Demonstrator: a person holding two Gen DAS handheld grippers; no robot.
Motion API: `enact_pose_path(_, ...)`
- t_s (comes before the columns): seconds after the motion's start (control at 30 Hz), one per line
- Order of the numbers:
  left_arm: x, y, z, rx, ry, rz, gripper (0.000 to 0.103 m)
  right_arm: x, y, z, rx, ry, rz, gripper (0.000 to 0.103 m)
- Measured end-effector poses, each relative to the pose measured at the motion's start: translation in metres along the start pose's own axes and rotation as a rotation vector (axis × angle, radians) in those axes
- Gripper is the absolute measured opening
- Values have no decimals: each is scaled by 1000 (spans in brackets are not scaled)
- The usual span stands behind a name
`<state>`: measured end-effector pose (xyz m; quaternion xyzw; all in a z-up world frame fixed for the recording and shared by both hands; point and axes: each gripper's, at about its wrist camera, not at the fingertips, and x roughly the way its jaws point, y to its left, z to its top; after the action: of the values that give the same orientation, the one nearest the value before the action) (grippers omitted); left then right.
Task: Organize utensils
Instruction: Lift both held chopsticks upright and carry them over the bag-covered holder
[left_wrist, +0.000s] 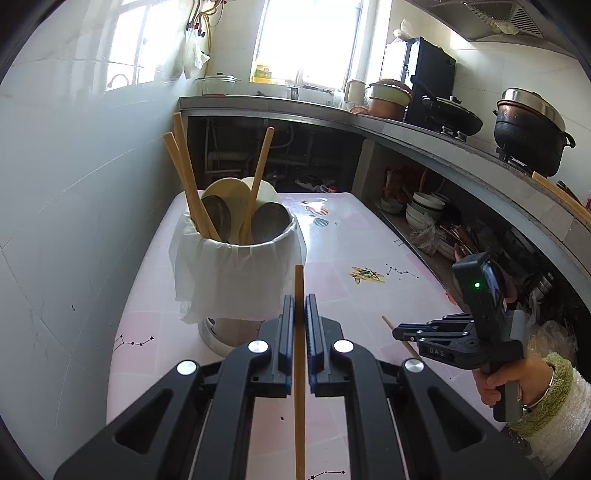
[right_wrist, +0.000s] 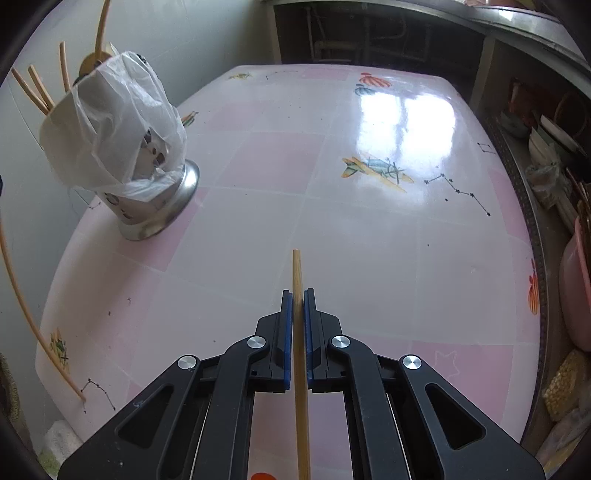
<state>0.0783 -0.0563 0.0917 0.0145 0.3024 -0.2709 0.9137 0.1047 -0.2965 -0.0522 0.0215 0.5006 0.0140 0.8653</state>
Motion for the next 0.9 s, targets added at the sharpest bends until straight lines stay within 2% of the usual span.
enact_pose_path(0.47, -6, -6, 5, 20, -6, 67, 5, -97, -3, 13, 70, -249, 180, 4)
enact_pose_path(0.9, -12, -15, 8, 52, -28, 107, 5, -136, 0, 21, 76, -376, 237, 4)
